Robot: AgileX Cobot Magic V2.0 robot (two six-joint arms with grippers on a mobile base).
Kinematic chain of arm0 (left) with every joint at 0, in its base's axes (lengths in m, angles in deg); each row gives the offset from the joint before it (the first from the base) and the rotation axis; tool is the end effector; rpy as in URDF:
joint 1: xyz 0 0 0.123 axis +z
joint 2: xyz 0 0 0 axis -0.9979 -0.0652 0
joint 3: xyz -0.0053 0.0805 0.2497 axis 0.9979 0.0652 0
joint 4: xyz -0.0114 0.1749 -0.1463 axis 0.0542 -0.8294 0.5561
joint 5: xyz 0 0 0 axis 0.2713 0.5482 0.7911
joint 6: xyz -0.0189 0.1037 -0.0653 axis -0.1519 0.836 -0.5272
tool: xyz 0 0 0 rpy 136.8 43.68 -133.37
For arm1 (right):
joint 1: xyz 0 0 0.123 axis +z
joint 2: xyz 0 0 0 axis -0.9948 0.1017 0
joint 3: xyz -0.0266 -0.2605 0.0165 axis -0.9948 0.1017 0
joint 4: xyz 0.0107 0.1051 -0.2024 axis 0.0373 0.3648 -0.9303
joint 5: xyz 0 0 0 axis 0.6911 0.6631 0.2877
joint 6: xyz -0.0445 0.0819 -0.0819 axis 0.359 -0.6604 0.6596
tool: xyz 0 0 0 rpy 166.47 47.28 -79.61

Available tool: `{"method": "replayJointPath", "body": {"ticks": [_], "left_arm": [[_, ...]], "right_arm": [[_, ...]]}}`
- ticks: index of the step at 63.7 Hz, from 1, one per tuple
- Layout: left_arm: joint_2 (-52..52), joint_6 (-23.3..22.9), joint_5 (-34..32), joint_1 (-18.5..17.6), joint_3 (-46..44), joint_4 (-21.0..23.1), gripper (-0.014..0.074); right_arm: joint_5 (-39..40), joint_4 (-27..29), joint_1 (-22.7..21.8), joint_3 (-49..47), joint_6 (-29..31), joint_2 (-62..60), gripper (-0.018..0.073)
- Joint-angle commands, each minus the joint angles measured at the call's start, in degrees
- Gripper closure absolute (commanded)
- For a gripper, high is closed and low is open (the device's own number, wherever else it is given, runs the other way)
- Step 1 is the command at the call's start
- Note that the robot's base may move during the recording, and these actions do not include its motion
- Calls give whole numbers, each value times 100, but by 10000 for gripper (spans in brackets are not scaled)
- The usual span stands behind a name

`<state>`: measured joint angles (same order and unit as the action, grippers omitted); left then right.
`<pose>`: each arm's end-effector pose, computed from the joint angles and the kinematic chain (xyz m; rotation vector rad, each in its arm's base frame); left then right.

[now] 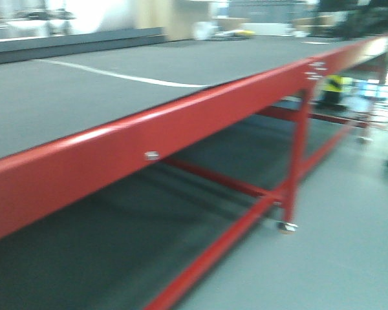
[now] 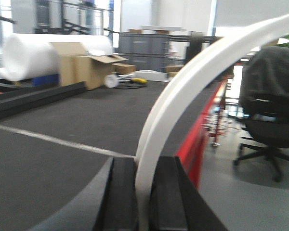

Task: Grab PVC pipe and place in blue bin
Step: 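Turn the base away from the table holding both pieces, then drive the base toward the steel shelf of blue bins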

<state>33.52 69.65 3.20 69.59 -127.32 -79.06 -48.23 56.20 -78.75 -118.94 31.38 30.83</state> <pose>0.1270 -0.0355 0.3794 0.2077 1.4613 -0.2124 0.1124 0.0133 0.3792 0.0127 1.5011 0.1997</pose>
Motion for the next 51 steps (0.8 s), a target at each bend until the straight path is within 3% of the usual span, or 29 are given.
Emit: {"method": "replayJointPath", "body": {"ticks": [1,51], "left_arm": [[19,-13,-113,-28,-19,35,707],[19,-13,-113,-28,-19,35,707]], "right_arm": [[142,-26,-5,8,28,-41,727],[142,-26,-5,8,28,-41,727]]}}
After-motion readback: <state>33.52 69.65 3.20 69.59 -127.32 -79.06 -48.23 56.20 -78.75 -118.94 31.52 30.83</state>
